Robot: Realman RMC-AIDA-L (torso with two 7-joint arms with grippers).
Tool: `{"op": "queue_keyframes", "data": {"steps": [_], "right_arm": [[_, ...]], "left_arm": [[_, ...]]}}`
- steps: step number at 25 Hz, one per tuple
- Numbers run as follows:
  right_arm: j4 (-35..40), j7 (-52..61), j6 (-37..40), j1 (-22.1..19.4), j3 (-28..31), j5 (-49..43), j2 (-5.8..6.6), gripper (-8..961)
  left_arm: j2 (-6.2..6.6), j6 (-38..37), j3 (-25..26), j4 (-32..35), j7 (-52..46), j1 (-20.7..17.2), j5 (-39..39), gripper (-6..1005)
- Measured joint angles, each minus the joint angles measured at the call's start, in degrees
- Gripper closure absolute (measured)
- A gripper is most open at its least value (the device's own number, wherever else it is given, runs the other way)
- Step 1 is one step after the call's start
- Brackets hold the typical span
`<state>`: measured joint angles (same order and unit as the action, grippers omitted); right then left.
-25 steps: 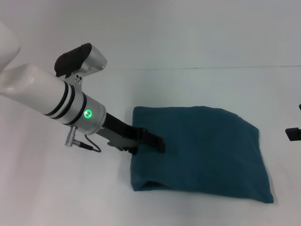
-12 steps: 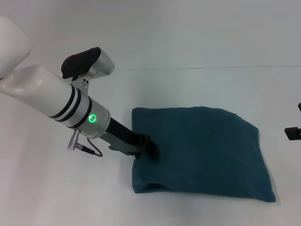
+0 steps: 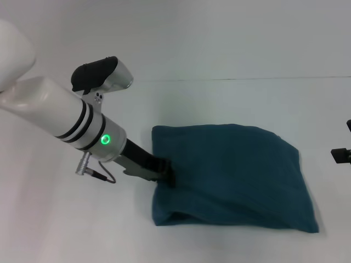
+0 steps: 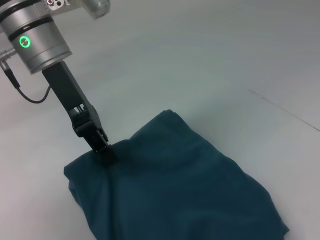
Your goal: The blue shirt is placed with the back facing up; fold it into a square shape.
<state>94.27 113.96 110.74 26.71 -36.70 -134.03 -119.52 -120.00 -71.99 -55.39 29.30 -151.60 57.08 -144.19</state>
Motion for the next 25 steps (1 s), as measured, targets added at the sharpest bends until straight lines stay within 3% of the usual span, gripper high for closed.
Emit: {"op": "queue_keyframes", "data": {"steps": [7, 18, 25], "right_arm": [[-0.2, -0.1, -0.6, 0.2, -0.2, 0.0, 0.0, 113], [-0.8, 0.0, -1.7, 1.1, -1.5, 0.0, -0.01, 112], [-0.8, 0.8, -2.8, 1.5, -3.6, -0.3, -0.01, 112]], "left_arm": [[0.83, 1.4, -0.2, 1.5, 0.2, -0.6, -4.1, 831], [4.64, 2.1, 1.2, 3.9, 0.4, -2.1, -5.9, 906], [4.95, -1.8, 3.3, 4.8, -3.0, -2.9, -11.0, 910]]}}
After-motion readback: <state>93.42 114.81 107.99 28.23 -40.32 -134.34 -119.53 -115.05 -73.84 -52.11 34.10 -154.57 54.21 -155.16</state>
